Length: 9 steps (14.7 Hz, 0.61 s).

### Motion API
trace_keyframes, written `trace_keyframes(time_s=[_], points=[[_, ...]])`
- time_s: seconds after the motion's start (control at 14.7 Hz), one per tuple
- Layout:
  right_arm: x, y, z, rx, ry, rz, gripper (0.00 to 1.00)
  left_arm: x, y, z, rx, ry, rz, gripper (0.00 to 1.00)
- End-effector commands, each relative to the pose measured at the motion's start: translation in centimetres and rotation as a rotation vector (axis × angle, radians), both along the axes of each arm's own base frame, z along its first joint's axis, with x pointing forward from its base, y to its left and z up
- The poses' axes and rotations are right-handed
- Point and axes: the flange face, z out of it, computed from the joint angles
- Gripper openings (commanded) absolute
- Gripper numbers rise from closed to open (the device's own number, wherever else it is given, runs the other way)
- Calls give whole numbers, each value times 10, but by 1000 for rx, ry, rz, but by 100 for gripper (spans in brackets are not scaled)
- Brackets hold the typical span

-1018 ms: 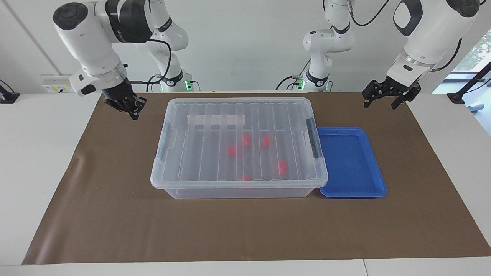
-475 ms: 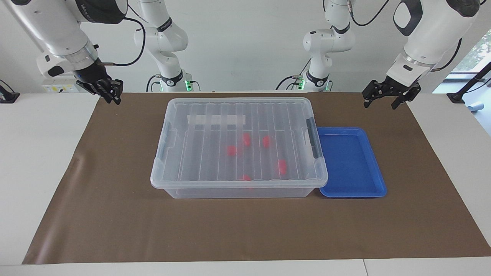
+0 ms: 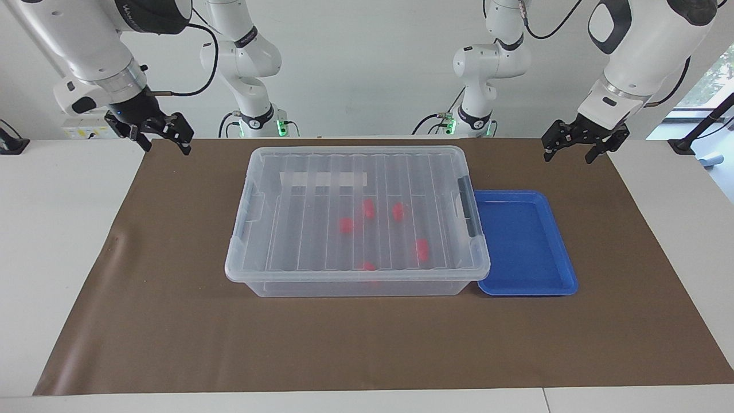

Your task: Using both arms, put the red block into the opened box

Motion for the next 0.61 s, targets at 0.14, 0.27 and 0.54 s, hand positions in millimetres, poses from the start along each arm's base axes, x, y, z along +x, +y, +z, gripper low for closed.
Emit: trace_keyframes(time_s=[0.14, 0.27, 0.54], points=[[-7, -13, -8, 10, 7, -12, 100, -2, 3, 2, 2, -3, -11, 100], [-6, -11, -7, 7, -7, -4, 100, -2, 3, 2, 2, -1, -11, 100], [-6, -12, -6, 4, -8, -4, 100, -2, 3, 2, 2, -1, -11, 100]])
